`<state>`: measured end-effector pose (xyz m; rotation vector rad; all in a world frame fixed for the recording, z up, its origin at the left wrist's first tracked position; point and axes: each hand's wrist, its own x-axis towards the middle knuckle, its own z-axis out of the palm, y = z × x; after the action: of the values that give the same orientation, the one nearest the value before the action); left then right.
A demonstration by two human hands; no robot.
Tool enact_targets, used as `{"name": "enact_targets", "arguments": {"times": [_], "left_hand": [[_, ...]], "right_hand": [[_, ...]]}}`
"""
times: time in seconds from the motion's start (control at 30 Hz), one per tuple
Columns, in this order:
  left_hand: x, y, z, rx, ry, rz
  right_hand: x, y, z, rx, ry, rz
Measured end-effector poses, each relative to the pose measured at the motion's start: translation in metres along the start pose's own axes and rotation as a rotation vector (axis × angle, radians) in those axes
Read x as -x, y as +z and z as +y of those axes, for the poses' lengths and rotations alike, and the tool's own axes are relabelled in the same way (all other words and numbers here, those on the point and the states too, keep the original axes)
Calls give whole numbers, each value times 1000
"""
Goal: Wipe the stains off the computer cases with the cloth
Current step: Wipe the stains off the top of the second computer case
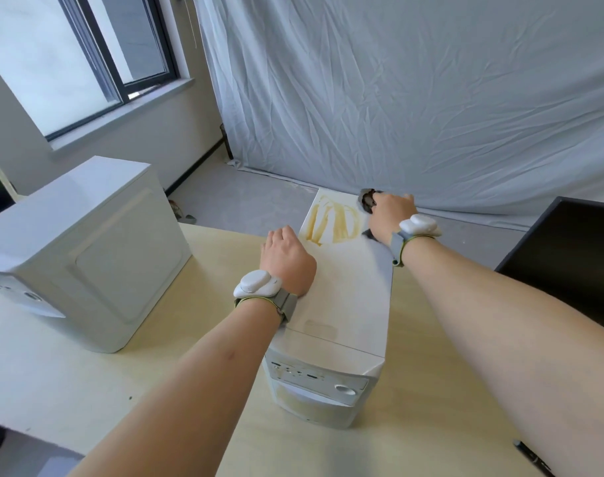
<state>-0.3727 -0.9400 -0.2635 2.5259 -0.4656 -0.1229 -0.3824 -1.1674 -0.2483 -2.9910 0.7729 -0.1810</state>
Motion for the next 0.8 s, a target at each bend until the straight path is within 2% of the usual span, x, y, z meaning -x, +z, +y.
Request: {"name": "enact_targets", "arguments": {"times": [0.2, 0.57, 0.7, 0.73, 0.8], "left_hand": [[3, -7, 5, -15, 3, -25], [5, -4, 5, -61, 61, 1], [4, -3, 4, -69, 81, -8], [4, -3, 3, -69, 84, -11], [2, -2, 2, -68, 86, -8]], "right_hand": [[-6, 9, -11, 34, -152, -2], [121, -4, -14, -302, -387, -76], [150, -8, -10, -48, -464, 162], [147, -7, -9, -18, -444, 189], [128, -4, -10, -36, -367, 138]]}}
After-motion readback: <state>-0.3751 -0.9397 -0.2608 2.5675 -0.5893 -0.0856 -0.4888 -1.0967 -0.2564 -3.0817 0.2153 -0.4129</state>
